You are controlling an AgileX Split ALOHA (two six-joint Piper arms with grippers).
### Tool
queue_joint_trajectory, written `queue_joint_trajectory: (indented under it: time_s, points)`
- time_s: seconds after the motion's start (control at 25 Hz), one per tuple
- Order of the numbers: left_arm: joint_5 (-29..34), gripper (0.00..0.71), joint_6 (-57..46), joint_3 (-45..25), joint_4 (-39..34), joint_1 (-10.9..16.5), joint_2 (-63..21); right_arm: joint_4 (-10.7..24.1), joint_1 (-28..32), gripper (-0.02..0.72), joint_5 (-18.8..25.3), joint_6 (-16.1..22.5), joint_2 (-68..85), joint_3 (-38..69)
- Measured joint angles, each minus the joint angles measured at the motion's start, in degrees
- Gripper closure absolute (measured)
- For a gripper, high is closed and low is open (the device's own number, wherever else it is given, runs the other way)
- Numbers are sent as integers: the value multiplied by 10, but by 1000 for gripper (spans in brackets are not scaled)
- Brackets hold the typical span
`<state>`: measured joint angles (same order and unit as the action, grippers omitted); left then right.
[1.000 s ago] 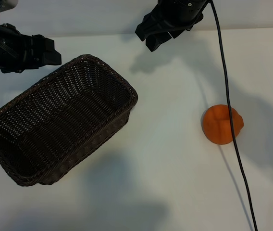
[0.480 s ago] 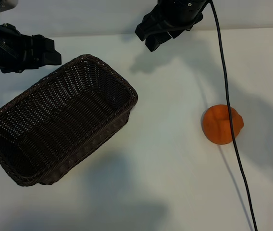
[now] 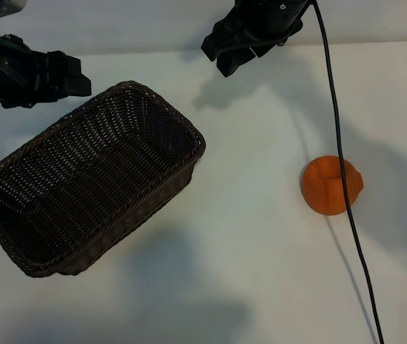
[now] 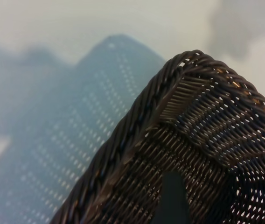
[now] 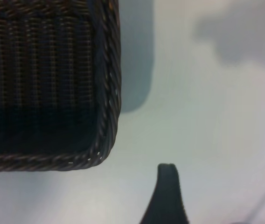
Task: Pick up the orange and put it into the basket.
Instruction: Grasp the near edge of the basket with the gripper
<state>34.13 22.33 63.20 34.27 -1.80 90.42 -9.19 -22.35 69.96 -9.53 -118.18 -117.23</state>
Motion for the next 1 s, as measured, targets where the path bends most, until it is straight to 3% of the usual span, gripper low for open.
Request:
queue_joint_trajectory:
  time_s: [0.44, 0.72, 0.88, 1.0]
  points:
    - [35, 122, -35, 0, -22, 0, -6, -7, 0, 143, -3, 1, 0, 0]
    - [71, 122, -228, -28, -182, 0, -90, -7, 0, 143, -8, 0, 0, 0]
    - [93, 122, -377, -86, -302, 0, -159, -3, 0, 143, -8, 0, 0, 0]
    - [103, 122, -451, -136, -343, 0, -204, 8, 0, 143, -10, 0, 0, 0]
